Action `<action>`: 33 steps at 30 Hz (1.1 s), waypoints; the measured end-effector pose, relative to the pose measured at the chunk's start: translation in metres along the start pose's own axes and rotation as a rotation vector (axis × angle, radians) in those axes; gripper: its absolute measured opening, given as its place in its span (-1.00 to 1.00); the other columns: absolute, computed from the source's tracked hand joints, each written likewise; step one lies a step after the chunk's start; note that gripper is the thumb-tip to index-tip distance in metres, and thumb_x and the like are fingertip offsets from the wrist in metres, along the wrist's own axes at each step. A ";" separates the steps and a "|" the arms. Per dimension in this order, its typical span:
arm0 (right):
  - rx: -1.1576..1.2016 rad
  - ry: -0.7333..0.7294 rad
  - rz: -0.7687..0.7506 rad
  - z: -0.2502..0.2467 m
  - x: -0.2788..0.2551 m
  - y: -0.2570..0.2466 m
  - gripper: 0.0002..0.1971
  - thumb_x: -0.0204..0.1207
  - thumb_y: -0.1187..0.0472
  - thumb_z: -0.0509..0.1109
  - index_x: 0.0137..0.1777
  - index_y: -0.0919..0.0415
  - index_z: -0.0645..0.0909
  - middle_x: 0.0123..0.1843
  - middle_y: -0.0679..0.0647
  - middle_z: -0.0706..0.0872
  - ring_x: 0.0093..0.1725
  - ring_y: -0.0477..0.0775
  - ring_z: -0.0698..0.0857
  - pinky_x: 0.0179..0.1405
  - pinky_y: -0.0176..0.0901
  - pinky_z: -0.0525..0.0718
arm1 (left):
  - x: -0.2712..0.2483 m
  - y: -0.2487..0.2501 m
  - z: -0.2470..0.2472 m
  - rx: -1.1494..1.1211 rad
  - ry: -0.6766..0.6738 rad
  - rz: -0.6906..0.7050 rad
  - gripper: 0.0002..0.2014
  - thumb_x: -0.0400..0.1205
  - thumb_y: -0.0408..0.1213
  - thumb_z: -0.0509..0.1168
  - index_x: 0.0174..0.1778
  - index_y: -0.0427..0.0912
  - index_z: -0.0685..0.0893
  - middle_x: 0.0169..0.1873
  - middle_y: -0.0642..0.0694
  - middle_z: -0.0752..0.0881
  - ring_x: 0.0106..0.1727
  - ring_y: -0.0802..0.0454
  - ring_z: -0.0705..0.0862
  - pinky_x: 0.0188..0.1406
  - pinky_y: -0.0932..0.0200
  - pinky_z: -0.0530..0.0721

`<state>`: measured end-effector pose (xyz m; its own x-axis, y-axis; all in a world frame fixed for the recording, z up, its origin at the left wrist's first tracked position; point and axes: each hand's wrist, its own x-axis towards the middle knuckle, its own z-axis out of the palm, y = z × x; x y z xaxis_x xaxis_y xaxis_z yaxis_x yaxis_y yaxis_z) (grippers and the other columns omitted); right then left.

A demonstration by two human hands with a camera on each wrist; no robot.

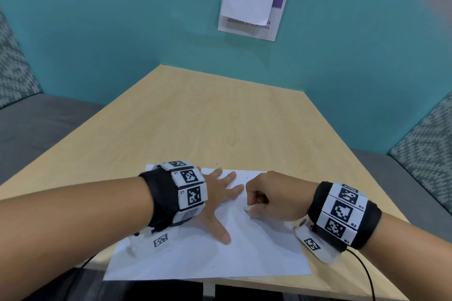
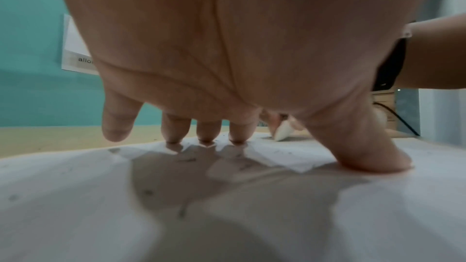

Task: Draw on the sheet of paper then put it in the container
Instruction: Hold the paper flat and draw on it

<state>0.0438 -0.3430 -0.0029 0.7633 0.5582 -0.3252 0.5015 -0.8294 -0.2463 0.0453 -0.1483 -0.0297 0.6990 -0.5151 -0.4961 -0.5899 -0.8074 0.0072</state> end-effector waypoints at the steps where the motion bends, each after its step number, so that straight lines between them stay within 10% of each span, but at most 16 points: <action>1: 0.002 -0.027 -0.052 0.005 -0.003 -0.009 -0.86 0.51 0.09 0.41 -0.08 0.16 0.62 -0.32 -0.10 0.61 -0.36 -0.13 0.50 -0.27 -0.22 0.53 | 0.000 0.000 0.000 -0.012 0.003 0.004 0.15 0.47 0.46 0.30 0.71 0.19 -0.38 0.73 0.00 -0.38 0.74 -0.18 -0.34 0.62 -0.49 -0.19; 6: -0.045 0.025 -0.004 -0.009 0.006 0.001 -0.86 0.48 0.12 0.42 -0.25 -0.07 0.54 -0.36 -0.18 0.55 -0.37 -0.15 0.50 -0.31 -0.27 0.47 | -0.001 -0.001 0.001 -0.009 -0.003 0.014 0.14 0.48 0.47 0.28 0.70 0.21 -0.40 0.72 0.02 -0.40 0.73 -0.15 -0.35 0.59 -0.55 -0.17; 13: -0.058 -0.036 -0.113 0.002 0.012 -0.012 -0.85 0.51 0.14 0.42 -0.12 0.24 0.65 -0.33 0.02 0.63 -0.39 -0.08 0.48 -0.33 -0.21 0.49 | -0.002 0.000 0.001 -0.050 0.007 0.030 0.08 0.50 0.41 0.33 0.72 0.29 -0.30 0.73 -0.04 -0.38 0.72 -0.23 -0.36 0.57 -0.52 -0.20; 33: -0.037 0.027 -0.009 -0.011 0.013 0.008 -0.87 0.46 0.12 0.46 -0.17 0.18 0.64 -0.34 -0.01 0.64 -0.38 -0.07 0.49 -0.33 -0.23 0.50 | 0.005 -0.003 0.004 -0.040 0.001 0.001 0.17 0.45 0.48 0.30 0.70 0.23 -0.40 0.72 0.01 -0.40 0.73 -0.19 -0.37 0.56 -0.53 -0.22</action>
<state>0.0628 -0.3427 0.0010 0.7689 0.5655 -0.2981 0.5230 -0.8247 -0.2154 0.0489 -0.1473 -0.0355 0.6990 -0.5157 -0.4954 -0.5736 -0.8180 0.0422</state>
